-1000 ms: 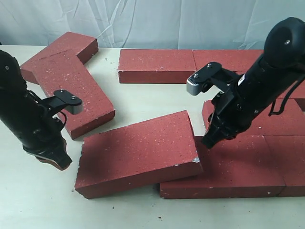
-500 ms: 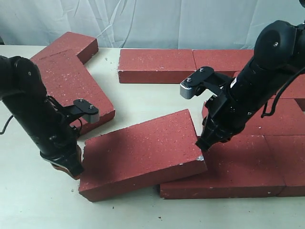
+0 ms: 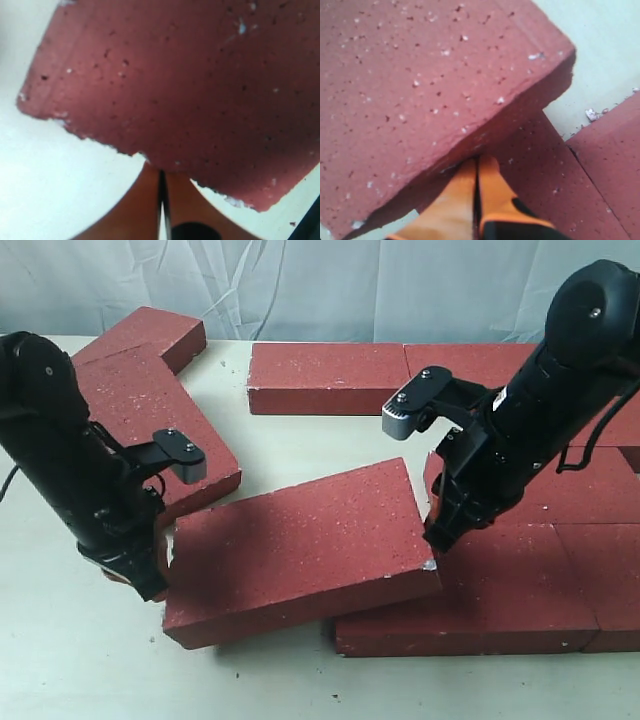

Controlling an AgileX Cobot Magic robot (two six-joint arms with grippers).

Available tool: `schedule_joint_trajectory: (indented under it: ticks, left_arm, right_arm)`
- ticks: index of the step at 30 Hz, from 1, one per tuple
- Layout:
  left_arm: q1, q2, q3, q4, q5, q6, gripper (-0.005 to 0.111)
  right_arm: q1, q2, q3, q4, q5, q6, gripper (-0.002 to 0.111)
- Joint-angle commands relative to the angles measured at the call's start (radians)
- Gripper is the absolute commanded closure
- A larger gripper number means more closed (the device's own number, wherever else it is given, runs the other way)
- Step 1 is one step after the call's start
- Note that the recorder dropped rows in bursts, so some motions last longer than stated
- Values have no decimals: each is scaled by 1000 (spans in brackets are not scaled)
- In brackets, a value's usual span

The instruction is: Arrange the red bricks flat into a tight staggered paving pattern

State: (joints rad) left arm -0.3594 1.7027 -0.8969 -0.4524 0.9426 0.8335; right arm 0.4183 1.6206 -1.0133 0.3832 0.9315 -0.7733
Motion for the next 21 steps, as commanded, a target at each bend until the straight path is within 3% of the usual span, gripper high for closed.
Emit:
schedule_joint_trajectory:
  ticks: [1, 8, 21]
  left_arm:
    - [-12, -56, -14, -68, -55, 0, 107]
    - [-12, -86, -14, -127, -223, 18, 107]
    - [-12, -54, -100, -144, -330, 23, 107]
  right_arm:
    - [2, -42, -9, 41, -12, -10, 109]
    - [2, -45, -9, 10, -106, -10, 109]
    - [2, -43, -16, -42, -264, -10, 109]
